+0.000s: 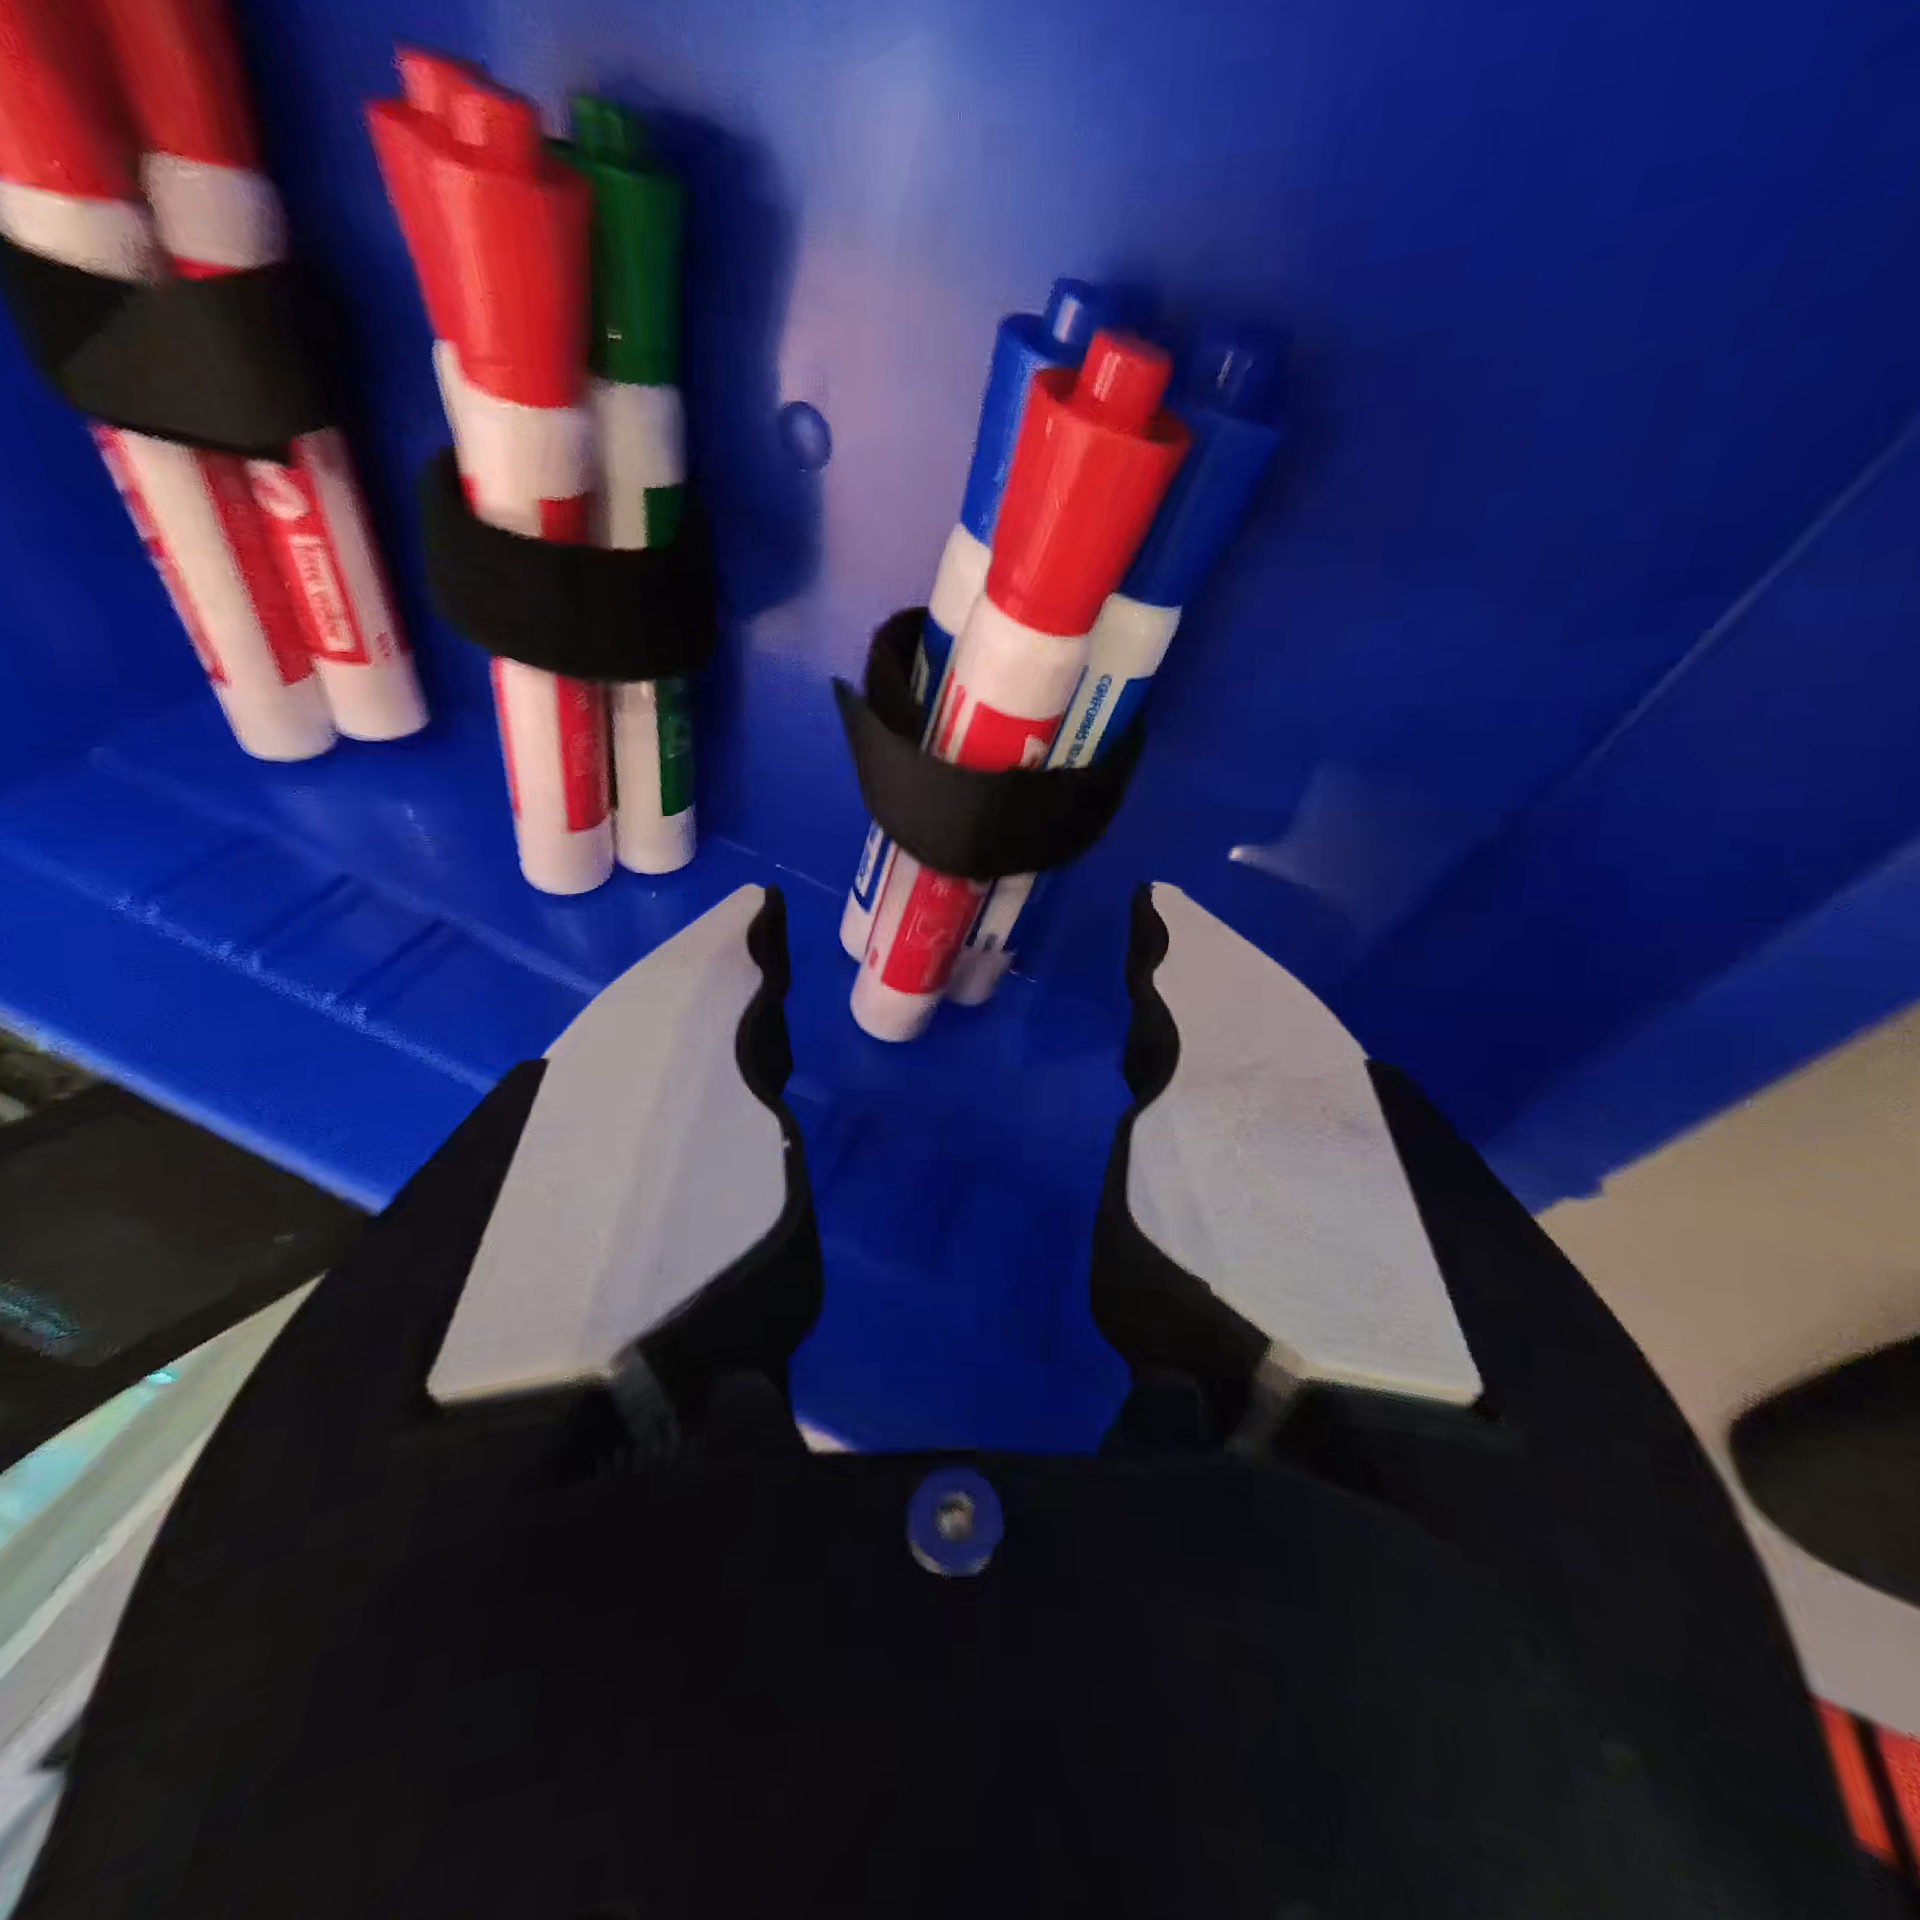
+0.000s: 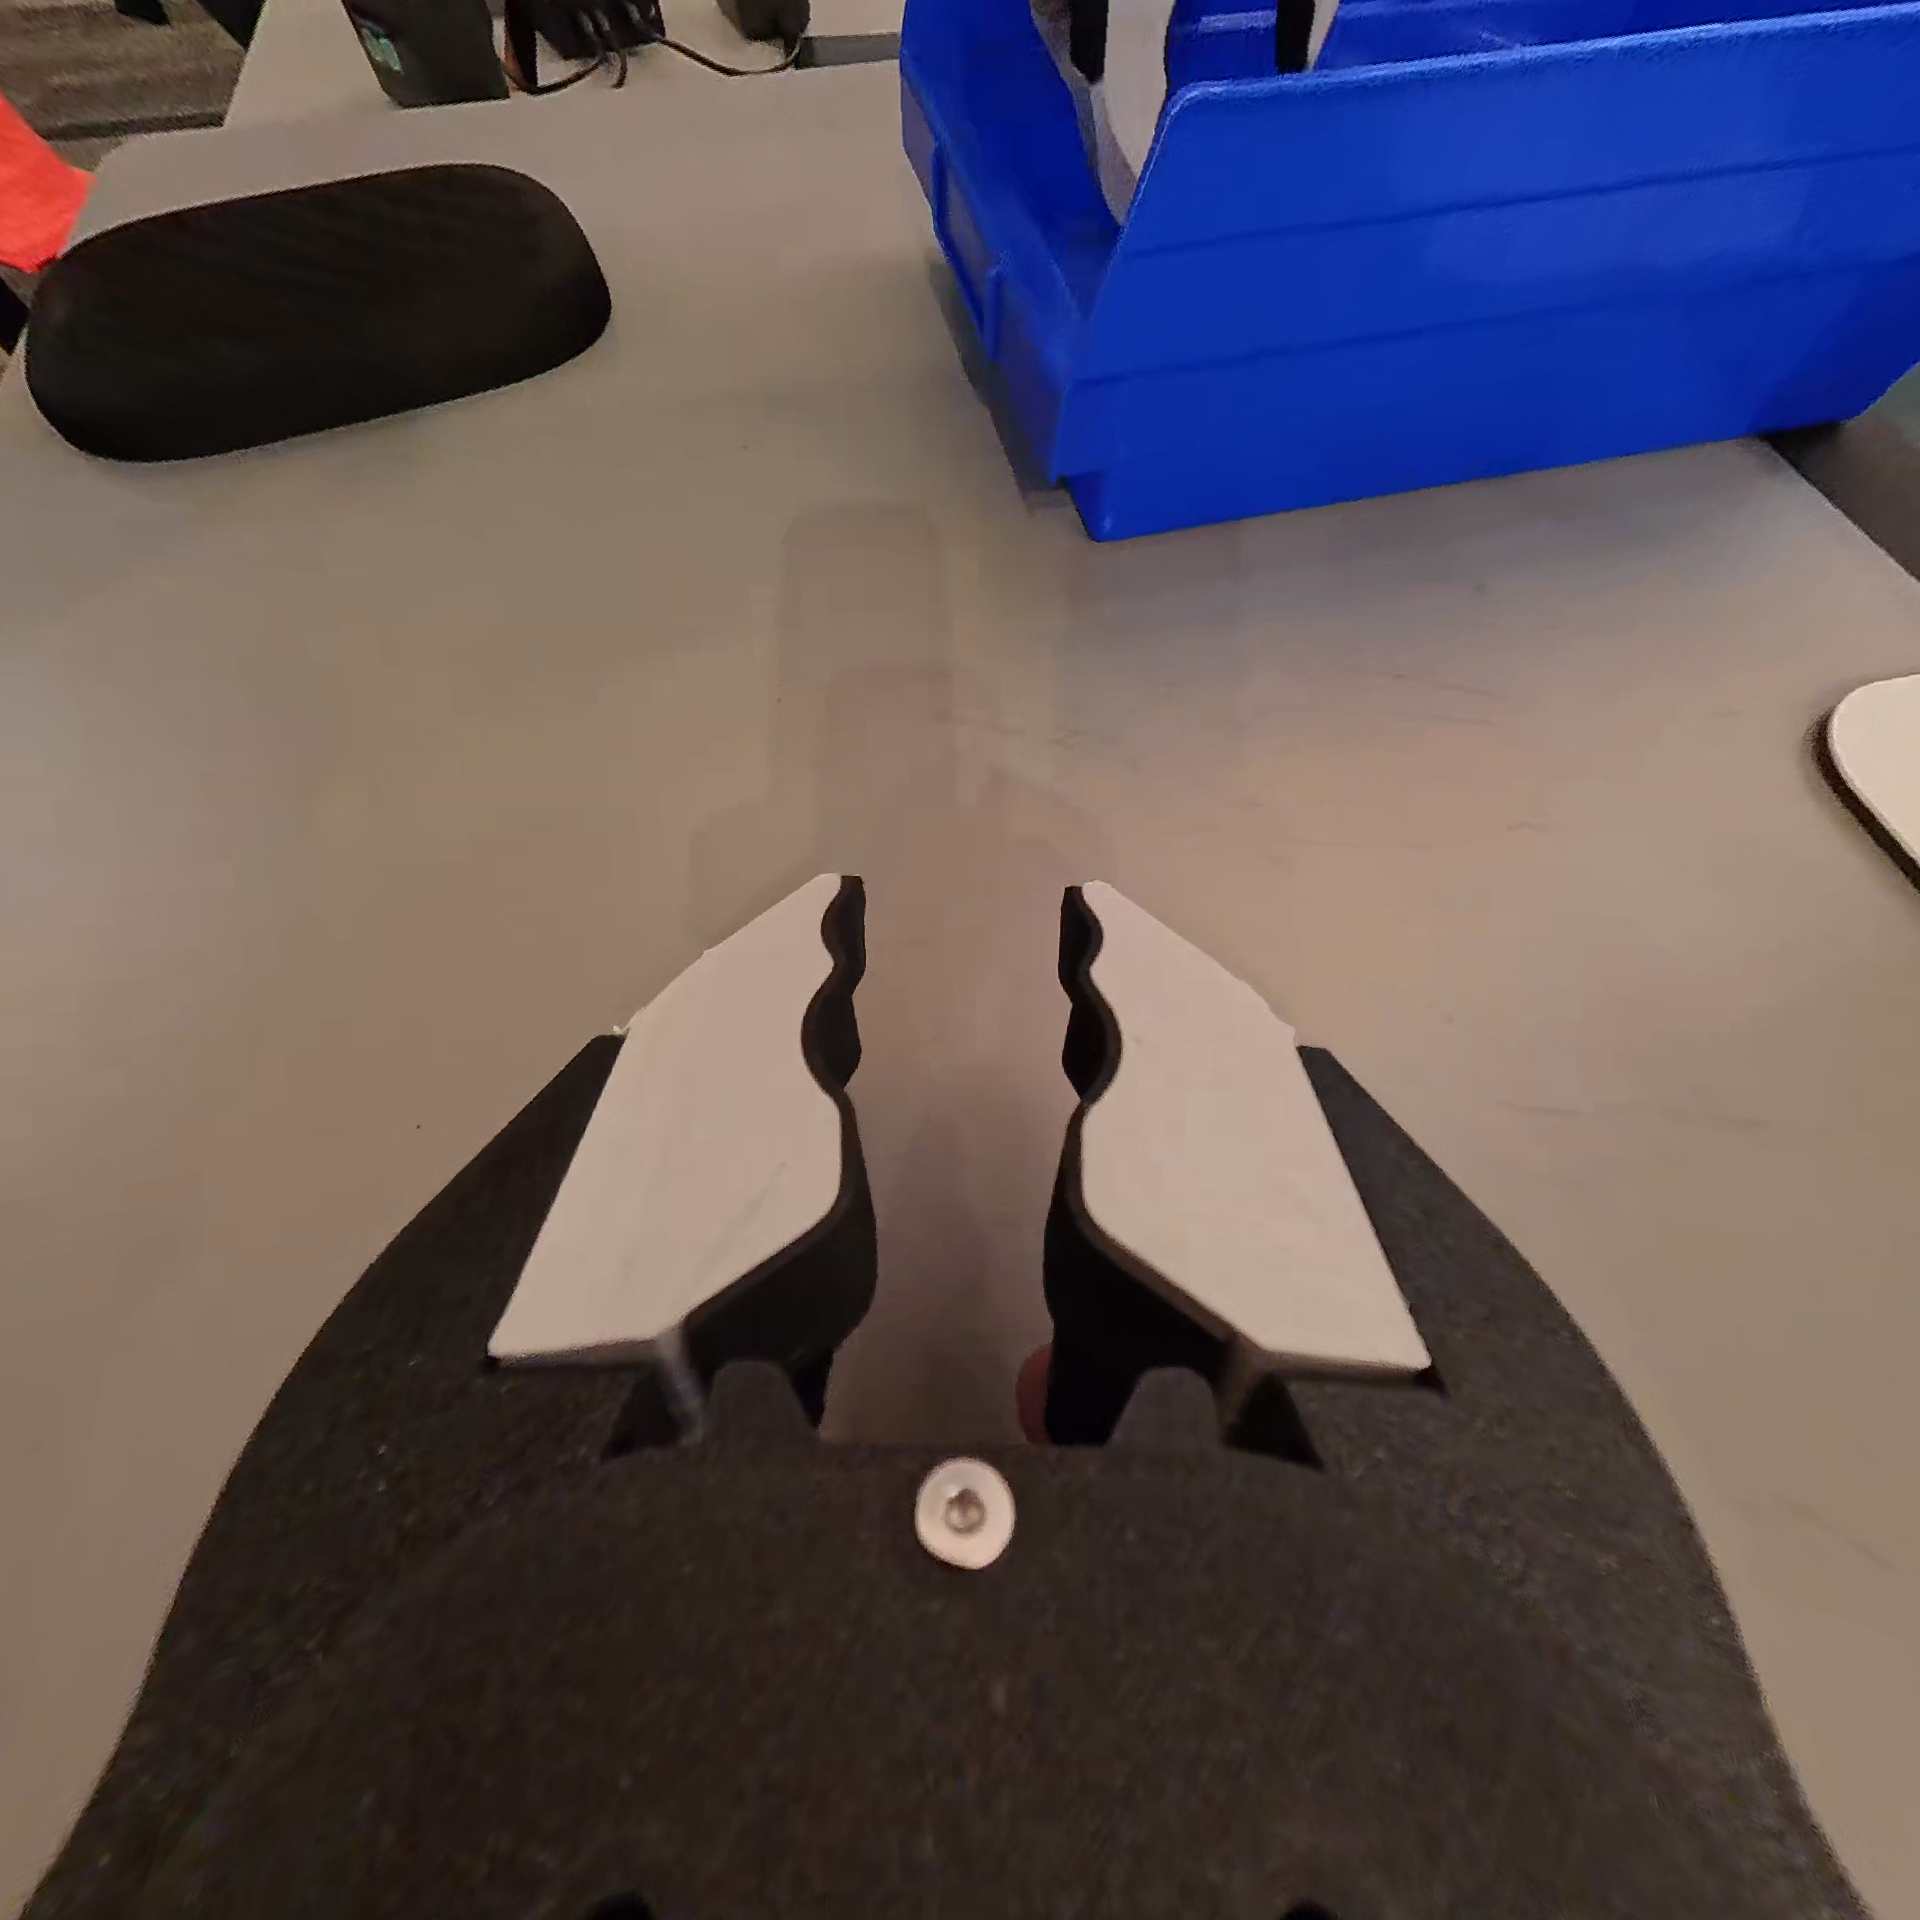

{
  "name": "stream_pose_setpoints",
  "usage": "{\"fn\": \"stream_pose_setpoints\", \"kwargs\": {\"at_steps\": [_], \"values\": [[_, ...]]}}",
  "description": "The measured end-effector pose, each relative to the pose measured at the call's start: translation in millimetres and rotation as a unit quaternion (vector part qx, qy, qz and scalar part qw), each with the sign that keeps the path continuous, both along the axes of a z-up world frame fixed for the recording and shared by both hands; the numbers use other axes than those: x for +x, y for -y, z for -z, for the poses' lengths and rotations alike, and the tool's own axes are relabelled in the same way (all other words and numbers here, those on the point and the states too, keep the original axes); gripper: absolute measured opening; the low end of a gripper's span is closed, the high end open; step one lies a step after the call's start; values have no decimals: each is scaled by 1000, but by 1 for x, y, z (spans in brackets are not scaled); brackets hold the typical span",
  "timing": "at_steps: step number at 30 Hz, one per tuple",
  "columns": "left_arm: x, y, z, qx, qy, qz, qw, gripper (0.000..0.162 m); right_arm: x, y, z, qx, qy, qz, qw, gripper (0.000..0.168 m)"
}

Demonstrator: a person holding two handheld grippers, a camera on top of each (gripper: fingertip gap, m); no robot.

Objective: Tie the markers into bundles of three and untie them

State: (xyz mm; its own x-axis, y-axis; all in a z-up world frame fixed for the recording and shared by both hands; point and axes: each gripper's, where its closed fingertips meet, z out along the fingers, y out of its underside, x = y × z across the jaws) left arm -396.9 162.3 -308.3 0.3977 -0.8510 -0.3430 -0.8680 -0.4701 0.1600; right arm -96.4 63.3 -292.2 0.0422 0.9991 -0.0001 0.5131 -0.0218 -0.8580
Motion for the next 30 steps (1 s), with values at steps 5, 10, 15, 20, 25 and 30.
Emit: {"fn": "stream_pose_setpoints", "kwargs": {"at_steps": [5,10,15,20,25,30], "values": [[-2,-3,19,-36,-10,-4,999,49,0,1,1,-1,3,-5,1000,35],[0,1,21,-65,-24,-10,998,37,-1,1,2,-3,6,-6,1000,33],[3,0,19,-35,-1,-32,999,36,-1,2,2,-2,6,-8,1000,31],[9,3,8,-2,61,-67,996,20,-1,1,2,-4,6,-7,1000,31],[1,3,13,-11,13,-51,999,20,-1,2,3,-5,8,-11,1000,31],[8,-17,8,23,-15,21,999,52,-1,1,2,-17,5,-10,1000,30]]}}
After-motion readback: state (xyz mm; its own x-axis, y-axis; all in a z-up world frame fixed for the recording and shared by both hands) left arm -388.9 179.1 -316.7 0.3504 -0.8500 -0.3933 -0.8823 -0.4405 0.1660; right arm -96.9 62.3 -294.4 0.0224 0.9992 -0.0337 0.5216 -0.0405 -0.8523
